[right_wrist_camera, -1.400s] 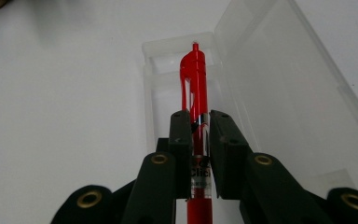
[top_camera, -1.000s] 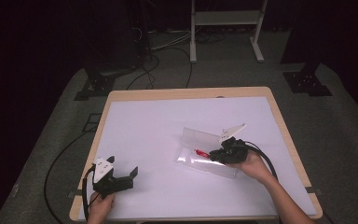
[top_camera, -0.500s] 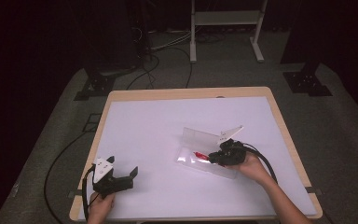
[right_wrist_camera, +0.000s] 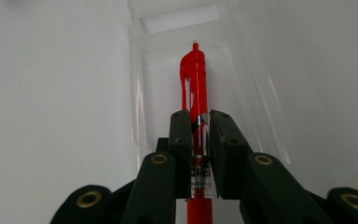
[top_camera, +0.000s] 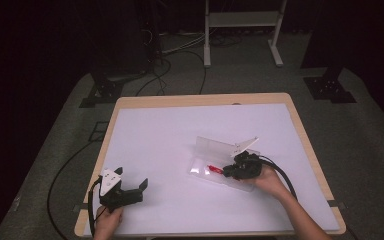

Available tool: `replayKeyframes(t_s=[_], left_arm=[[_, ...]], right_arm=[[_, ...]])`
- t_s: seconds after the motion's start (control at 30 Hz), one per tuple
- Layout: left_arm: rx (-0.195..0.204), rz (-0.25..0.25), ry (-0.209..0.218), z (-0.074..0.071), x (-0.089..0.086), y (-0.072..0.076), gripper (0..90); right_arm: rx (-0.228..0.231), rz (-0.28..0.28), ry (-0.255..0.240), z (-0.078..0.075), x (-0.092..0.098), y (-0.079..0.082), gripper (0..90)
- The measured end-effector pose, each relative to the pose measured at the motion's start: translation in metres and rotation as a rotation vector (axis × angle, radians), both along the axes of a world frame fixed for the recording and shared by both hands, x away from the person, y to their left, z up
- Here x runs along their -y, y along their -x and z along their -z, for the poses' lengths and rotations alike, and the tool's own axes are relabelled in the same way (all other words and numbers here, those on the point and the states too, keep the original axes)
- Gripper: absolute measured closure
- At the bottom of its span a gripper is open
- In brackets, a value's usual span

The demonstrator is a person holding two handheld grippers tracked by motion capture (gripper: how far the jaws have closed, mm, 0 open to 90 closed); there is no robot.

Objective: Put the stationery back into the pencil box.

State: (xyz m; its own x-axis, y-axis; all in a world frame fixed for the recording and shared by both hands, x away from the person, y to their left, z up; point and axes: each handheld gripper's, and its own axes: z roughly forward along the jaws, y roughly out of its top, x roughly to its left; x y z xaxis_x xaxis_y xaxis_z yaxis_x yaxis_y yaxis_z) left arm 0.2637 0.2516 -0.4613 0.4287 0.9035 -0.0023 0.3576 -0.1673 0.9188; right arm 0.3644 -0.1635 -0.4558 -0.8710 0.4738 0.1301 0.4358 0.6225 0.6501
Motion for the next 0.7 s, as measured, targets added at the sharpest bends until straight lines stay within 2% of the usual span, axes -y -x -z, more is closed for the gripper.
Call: replayKeyframes(t_s=[0.7], left_arm=[[-0.005,-0.004,0.001,-0.0001,-0.0004,-0.0005,0.0]], right_arm=[[-0.002,-0.01,0.017,0.0051,-0.0019,0.0013,78.0]])
